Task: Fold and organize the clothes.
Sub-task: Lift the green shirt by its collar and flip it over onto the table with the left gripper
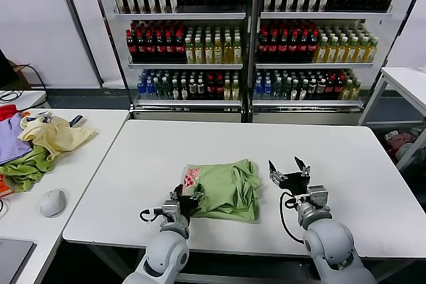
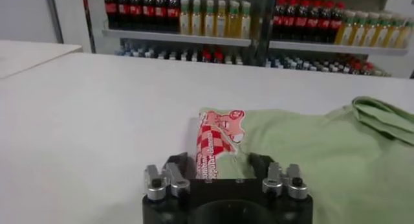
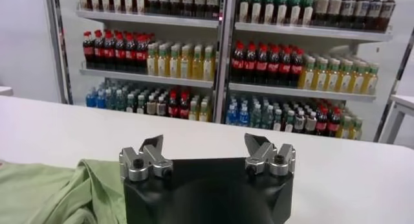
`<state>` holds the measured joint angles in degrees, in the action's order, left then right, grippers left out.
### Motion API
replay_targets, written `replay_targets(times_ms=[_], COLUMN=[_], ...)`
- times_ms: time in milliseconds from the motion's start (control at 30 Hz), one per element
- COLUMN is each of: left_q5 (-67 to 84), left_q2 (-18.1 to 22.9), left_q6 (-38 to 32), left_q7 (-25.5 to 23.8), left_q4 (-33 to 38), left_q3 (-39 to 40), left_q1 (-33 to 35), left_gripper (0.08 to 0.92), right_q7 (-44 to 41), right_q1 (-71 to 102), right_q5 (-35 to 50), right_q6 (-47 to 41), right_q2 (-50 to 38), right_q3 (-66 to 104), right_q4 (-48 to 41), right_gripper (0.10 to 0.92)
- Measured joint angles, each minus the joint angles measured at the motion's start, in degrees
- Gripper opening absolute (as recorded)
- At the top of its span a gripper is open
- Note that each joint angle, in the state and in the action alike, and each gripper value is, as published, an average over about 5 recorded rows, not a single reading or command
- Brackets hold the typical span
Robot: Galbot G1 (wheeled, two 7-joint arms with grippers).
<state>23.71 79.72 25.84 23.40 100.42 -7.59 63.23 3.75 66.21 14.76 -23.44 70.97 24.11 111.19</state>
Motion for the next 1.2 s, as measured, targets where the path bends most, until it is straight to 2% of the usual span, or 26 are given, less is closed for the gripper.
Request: replay_targets(times_ms=[300,567,867,1200], left_q5=[10.7,22.3,34.4,46.4], left_q2=[0.0,-0.2,-3.1,-14.0], left_q6=[-2.9,-5.5,-6.0,-4.6], left_q7=[0.1,-0.3,-0.2,0.3], left_q4=[0.0,1.0,5.7,9.7], left_q3=[-2.7,-6.6,-14.8,-30.1], left_q1=[0.5,1.5,3.1,3.1], left_gripper=[0.330,0.133,0.113,0.113], right_q7=[0.0,-0.1,-0.2,-0.2], right_q1=[0.9,1.2,0.5,0.5], right_q5=[0.0,0.0,0.0,0.2], right_q6=[0.0,0.0,0.1,0.3], right_q2=[-0.1,0.1,0.6,0.9], right_q3=[0.6,0.6,0.1,0.1], right_q4=[0.7,1.1,0.6,0.8], right_gripper=[0.823,0.823,0.823,0.823])
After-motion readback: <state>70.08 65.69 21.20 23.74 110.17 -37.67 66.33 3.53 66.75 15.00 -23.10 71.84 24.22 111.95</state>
